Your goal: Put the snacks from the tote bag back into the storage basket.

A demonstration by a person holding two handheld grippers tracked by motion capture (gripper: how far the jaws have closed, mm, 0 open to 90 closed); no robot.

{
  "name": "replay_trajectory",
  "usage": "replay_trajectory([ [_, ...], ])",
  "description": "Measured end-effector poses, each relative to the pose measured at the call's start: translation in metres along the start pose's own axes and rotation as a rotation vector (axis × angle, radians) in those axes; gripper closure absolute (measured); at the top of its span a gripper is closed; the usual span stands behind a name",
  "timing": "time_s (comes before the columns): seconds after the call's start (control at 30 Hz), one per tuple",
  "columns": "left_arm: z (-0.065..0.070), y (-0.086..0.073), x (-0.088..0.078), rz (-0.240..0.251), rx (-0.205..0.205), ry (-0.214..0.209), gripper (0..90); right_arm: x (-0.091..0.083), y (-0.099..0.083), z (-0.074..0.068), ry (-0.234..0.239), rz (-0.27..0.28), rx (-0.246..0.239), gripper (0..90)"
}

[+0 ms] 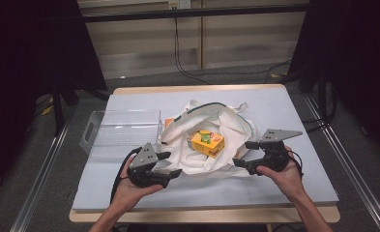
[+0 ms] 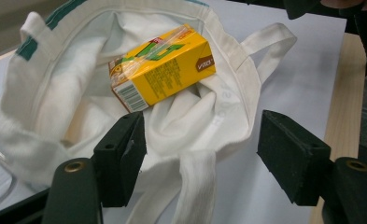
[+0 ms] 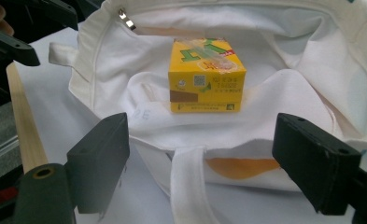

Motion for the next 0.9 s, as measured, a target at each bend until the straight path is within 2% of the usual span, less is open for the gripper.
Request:
replay_trajectory([
  [0.13,0.002,0.013,0.006,-0.003,0.028,0.006,35.4,-0.008,-0.012,-0.002,-0.006,0.031,0.022,18.2],
  [0.23,0.002,0.021,0.012,-0.038,0.074,0.008,36.0,-0.014,-0.025,-0.006,-0.013,0.038,0.037,18.1],
  [0.43,0.003,0.032,0.024,-0.065,0.106,0.011,38.2,-0.018,-0.046,-0.012,-0.019,0.048,0.05,17.7],
  [0.63,0.005,0.053,0.029,-0.079,0.172,0.036,41.2,-0.023,-0.045,-0.016,-0.014,0.082,0.044,17.3],
  [0.73,0.003,0.062,0.035,-0.101,0.205,0.056,41.7,-0.024,-0.047,-0.018,-0.014,0.082,0.043,17.0],
  [0.77,0.001,0.065,0.04,-0.107,0.206,0.048,41.9,-0.024,-0.048,-0.018,-0.015,0.081,0.045,17.0],
  [0.8,0.0,0.067,0.043,-0.123,0.219,0.063,42.2,-0.024,-0.048,-0.018,-0.012,0.084,0.05,16.8],
  [0.9,-0.002,0.071,0.052,-0.156,0.231,0.065,42.2,-0.025,-0.048,-0.017,-0.01,0.092,0.05,16.7],
])
Point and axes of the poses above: each handheld gripper's, and its own axes: x roughly forward along the jaws, y roughly out of its top, z roughly to its right, the point moved 1 cm from there along x, roughly forward along the jaws, and after that the axes turned 9 degrees about -z, right-handed, at the moved point
